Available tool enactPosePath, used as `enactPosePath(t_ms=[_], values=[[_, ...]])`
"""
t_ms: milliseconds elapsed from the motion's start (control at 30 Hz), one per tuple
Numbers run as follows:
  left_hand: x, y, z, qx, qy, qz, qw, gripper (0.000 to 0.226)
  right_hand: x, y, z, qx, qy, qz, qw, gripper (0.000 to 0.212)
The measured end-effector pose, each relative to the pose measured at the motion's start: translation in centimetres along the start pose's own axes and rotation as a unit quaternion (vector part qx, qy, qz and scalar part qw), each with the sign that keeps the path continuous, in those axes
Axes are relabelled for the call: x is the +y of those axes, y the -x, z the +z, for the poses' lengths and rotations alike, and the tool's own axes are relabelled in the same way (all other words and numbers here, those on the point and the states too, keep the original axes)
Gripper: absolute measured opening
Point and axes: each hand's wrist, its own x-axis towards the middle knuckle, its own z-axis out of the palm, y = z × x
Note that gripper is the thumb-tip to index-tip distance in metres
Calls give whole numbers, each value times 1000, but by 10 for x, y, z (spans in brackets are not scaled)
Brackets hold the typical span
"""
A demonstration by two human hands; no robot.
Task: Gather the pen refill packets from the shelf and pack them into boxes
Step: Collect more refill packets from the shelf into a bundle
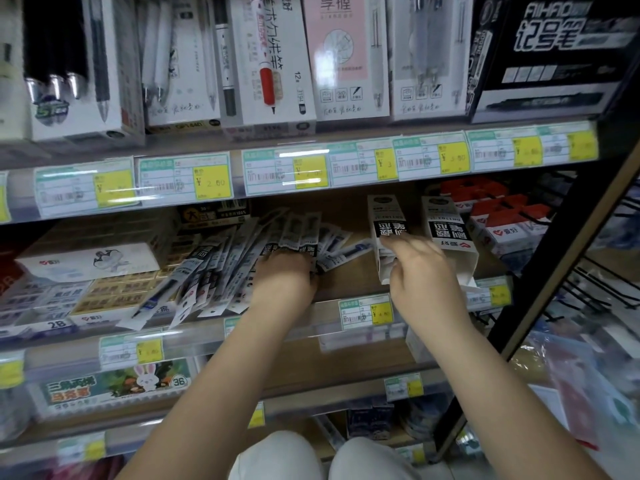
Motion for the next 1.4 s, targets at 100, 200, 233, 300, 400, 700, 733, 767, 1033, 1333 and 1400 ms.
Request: enactPosePath(t_ms=[100,200,233,300,400,700,733,767,1033,1333,1400], values=[[-2,2,4,45,-27,22,998,21,1,1,2,18,-5,-8,1000,41],[-3,6,7,84,-27,34,996,19,1,2,2,29,-6,-17,999,40],[-4,8,9,102,-18,37,994,18,1,2,3,30,-5,-20,999,40],[-5,11,12,140,6,47,989,11,2,3,4,27,-5,-25,999,39],[-6,12,14,166,7,44,985,16,3,4,6,23,-10,-29,999,37],[-7,13,21,164,87,37,982,4,6,5,13,19,-20,-32,999,30],[-7,13,20,163,99,38,981,7,6,5,14,19,-22,-33,999,29],[-7,13,19,159,108,39,981,10,6,6,14,17,-24,-33,999,29],[-11,15,16,161,125,33,978,19,3,6,19,1,-28,-28,999,29],[3,20,1,103,95,16,990,54,-2,1,16,-1,-27,-33,999,29],[5,13,1,33,89,-9,995,58,-4,0,15,-2,-24,-34,999,29]])
